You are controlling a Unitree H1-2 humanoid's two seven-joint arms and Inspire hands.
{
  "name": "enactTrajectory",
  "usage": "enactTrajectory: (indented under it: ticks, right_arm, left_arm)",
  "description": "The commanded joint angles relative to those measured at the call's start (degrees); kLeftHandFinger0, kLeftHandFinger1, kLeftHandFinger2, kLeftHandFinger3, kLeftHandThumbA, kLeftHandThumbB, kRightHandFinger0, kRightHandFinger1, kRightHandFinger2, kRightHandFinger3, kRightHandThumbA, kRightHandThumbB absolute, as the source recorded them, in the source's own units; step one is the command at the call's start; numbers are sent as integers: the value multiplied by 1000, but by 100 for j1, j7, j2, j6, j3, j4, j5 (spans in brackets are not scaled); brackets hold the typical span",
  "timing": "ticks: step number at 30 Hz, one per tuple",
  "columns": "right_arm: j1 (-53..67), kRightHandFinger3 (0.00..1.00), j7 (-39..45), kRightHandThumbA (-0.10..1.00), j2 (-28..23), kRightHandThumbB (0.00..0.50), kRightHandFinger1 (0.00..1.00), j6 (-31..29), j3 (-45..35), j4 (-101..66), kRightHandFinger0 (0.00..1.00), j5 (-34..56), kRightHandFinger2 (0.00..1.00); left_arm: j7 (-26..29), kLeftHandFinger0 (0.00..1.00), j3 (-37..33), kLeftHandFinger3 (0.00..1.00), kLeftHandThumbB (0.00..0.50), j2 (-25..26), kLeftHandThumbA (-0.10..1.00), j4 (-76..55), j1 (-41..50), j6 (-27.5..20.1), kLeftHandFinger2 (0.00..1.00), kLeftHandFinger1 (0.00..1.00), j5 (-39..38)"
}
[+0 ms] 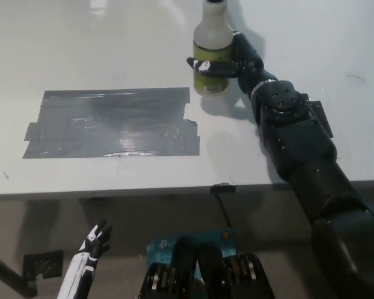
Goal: A person hands a spray bottle to the robot which it grabs with its right hand and places on the black spot infront of it on the table
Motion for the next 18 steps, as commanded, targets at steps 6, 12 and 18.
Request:
enactTrajectory:
  ticks: [6,12,18]
  right_arm:
    - [-356,69,-381,603,115,419,98,-663,63,-305,0,-192,268]
    - [41,9,-423,625,-135,378,34,-844,249,-755,5,-482,152]
    - [466,87,-430,693,-570,422,79,-868,64,-1429,0,-420,259]
  left_arm:
    - [6,1000,16,1000,128,28,1000,-156,-95,-89,1000,1000,38]
    - [19,1000,32,1000,97,43,1000,-149,-114,-163,1000,1000,58]
    - [35,1000,65,1000,63,91,1000,-109,-143,-296,1000,1000,82]
